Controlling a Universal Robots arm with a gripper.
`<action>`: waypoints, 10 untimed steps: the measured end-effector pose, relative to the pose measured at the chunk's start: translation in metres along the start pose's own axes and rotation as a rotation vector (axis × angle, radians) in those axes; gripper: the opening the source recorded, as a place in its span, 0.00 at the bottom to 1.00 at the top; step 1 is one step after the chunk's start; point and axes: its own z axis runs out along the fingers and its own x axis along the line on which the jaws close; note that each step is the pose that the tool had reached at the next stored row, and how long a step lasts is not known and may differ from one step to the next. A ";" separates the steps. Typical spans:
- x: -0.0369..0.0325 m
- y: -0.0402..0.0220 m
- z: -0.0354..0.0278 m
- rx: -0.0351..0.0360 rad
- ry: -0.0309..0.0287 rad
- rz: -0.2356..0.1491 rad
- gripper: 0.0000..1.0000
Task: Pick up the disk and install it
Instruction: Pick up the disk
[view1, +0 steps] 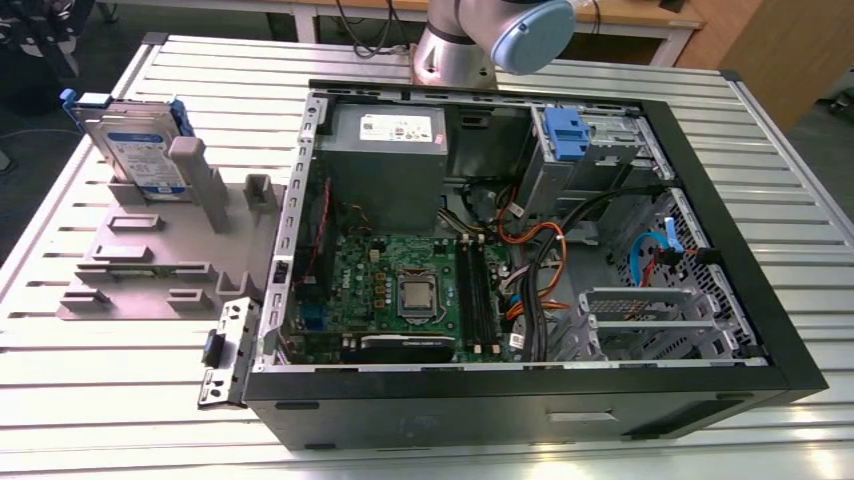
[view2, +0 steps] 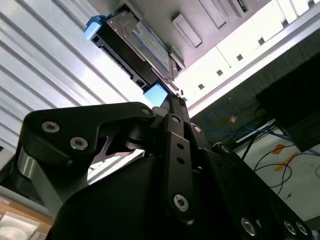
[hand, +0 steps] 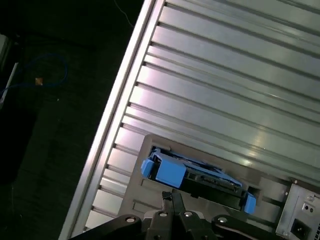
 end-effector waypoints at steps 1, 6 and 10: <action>0.0000 0.0000 0.0000 0.0001 0.0006 -0.016 0.11; 0.0000 0.0000 0.0000 0.0009 0.0040 -0.091 0.11; 0.0000 0.0000 0.0000 0.0014 0.0066 -0.154 0.11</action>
